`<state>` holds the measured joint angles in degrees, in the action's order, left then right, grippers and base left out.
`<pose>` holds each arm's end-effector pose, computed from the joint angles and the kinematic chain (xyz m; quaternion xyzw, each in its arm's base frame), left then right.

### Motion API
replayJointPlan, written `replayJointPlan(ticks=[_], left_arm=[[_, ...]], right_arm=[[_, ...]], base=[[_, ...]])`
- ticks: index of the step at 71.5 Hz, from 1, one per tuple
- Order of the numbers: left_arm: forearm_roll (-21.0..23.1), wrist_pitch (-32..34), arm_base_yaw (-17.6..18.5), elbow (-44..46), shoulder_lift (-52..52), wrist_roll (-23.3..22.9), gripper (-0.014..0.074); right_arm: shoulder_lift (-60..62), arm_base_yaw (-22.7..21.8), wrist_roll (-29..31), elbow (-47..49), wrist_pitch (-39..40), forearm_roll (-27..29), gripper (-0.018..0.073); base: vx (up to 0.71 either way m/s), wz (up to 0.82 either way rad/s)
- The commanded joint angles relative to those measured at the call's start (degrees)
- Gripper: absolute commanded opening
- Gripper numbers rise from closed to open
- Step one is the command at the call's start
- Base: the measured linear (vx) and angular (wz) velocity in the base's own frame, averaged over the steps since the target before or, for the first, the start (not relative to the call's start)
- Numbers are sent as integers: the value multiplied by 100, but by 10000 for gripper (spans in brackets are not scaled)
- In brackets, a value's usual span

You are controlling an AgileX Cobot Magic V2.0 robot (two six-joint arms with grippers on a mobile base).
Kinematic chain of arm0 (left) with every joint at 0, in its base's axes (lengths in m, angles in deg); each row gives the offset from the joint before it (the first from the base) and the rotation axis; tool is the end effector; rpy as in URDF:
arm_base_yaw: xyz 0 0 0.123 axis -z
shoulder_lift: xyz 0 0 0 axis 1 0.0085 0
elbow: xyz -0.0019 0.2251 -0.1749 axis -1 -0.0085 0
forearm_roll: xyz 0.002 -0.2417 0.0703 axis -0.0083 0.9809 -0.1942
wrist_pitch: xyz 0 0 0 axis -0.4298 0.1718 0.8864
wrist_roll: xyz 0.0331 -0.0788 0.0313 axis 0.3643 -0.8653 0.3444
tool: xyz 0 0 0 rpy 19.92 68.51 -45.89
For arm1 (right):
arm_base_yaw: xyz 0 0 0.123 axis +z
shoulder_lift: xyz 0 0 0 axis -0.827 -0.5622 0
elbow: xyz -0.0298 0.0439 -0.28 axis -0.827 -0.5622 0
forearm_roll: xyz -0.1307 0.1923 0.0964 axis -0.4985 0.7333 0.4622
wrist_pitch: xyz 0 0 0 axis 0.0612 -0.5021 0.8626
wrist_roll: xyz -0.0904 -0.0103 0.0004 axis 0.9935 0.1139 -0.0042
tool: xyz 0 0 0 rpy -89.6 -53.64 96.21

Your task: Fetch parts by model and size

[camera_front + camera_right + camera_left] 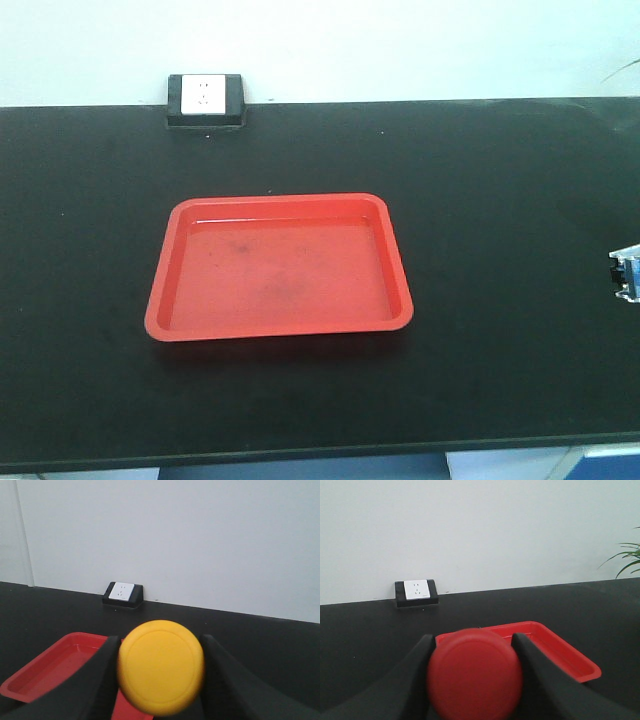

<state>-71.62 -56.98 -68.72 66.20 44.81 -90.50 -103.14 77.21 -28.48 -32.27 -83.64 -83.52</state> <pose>0.0090 0.0032 0.3096 0.0665 0.7097 -0.1407 0.6871 0.0604 0.0201 0.3314 -0.1278 0.7011 0.1091 0.6930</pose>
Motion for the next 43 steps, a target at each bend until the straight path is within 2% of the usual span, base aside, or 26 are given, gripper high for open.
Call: replayJointPlan(ticks=[1,43], left_arm=[[0,434,35,131,115,-44,-7],[0,434,29,131,206,-44,-7]], right_arm=[[-54,-29,23,168,501,-65,-2],[-222,-29,23,168,468,-65,-2]], base=[[9,4],[8,6]])
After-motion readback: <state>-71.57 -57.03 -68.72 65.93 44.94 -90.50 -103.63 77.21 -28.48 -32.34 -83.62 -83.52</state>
